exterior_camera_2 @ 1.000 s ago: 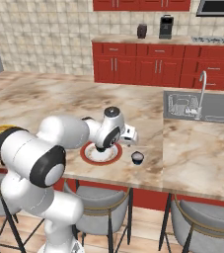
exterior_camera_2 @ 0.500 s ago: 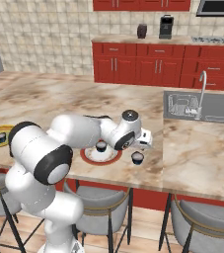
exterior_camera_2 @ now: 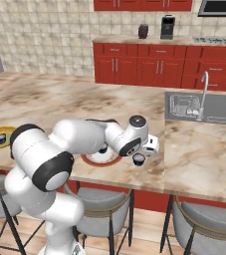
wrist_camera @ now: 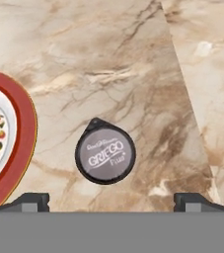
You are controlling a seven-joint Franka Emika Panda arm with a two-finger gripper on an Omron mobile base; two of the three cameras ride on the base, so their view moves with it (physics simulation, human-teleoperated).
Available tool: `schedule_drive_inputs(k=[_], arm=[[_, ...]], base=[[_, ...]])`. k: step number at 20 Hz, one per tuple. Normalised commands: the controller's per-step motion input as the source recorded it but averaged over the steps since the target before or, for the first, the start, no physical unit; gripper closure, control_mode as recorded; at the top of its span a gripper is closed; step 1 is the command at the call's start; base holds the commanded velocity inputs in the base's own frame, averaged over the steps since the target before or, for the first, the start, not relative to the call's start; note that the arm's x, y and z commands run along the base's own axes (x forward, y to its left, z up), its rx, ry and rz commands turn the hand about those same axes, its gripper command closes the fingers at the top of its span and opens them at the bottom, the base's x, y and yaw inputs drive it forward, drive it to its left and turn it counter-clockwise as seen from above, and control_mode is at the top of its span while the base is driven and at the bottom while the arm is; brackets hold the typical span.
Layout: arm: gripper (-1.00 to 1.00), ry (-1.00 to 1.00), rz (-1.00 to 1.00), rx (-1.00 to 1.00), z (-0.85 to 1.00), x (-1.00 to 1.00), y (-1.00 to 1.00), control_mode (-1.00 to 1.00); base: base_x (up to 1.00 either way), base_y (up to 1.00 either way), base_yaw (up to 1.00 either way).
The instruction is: Place two yogurt containers on each plate.
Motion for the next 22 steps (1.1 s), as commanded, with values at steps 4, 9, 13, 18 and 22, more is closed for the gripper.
schedule_drive_inputs(k=[4,9,13,18,22], arm=[[-1.0,0.0,0.01,0.0,-0.12,0.0,0.03,-1.0],[-1.0,-0.04,0.0,0.0,-0.15,0.0,0.0,-1.0],[-1.0,-0.02,0.0,0.0,-0.25,0.0,0.1,-1.0],[-1.0,0.0,0.0,0.0,-0.22,0.1,0.08,-1.0],[-1.0,0.0,0.0,0.0,-0.08,0.13,0.0,-1.0]], base=[[0.0,0.0,0.0],[0.0,0.0,0.0],[0.0,0.0,0.0],[0.0,0.0,0.0],[0.0,0.0,0.0]])
